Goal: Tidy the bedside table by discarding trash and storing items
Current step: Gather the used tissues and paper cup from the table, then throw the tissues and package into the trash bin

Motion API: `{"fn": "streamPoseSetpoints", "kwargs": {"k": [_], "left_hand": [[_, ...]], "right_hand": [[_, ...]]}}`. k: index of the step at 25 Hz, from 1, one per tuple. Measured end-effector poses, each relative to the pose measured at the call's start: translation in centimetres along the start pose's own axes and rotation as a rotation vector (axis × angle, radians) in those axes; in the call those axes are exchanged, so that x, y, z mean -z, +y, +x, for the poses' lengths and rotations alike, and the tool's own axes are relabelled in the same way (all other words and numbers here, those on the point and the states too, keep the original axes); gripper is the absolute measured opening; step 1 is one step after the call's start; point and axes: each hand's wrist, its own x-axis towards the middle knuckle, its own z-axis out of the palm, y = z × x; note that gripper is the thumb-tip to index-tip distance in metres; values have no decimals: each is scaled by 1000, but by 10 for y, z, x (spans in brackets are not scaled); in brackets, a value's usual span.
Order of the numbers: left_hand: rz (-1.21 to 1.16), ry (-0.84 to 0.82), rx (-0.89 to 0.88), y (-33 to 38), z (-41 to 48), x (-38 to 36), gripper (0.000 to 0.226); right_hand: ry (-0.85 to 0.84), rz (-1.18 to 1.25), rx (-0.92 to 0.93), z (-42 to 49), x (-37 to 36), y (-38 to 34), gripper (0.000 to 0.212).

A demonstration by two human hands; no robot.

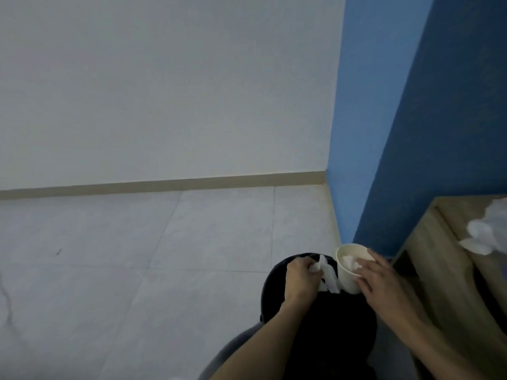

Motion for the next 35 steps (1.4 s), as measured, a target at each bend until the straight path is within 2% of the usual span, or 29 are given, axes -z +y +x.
{"fn": "streamPoseSetpoints", "kwargs": {"k": [3,6,8,10,13,17,21,24,27,31,32,34,35], "left_hand": [[46,-33,144,-50,2,-6,21],[85,-96,242,-86,0,-12,19],[76,-161,256,-99,0,-15,22],[152,-255,228,-106,2,-19,37],[291,-286,208,-103,10,-26,64],[190,-245,-22,-27,16,-48,53],[33,-267,-265,86,17,-88,49],[25,-334,-418,155,14,-123,51],[47,-411,-490,193,14,-158,58],[204,-464,-560,203,26,-194,63],[251,-457,-577,203,29,-200,59],[339,-423,-592,203,29,-206,47],[370,-400,-602,203,27,-207,43]], "right_hand": [[-193,25,-10,-23,-61,4,22],[-246,-2,46,-39,-104,2,33],[-318,29,2,-46,-118,3,29],[-424,46,-33,-49,-124,5,31],[-330,-39,-13,-44,-111,12,46],[-55,-14,-89,-22,-46,35,42],[279,-125,-206,-4,50,81,33],[391,-168,-326,-10,105,124,42],[328,-153,-463,-12,130,160,44],[42,-175,-647,-13,134,198,50],[-17,-214,-649,-17,131,203,56],[-116,-300,-581,-24,125,215,87],[-159,-318,-569,-25,124,217,96]]}}
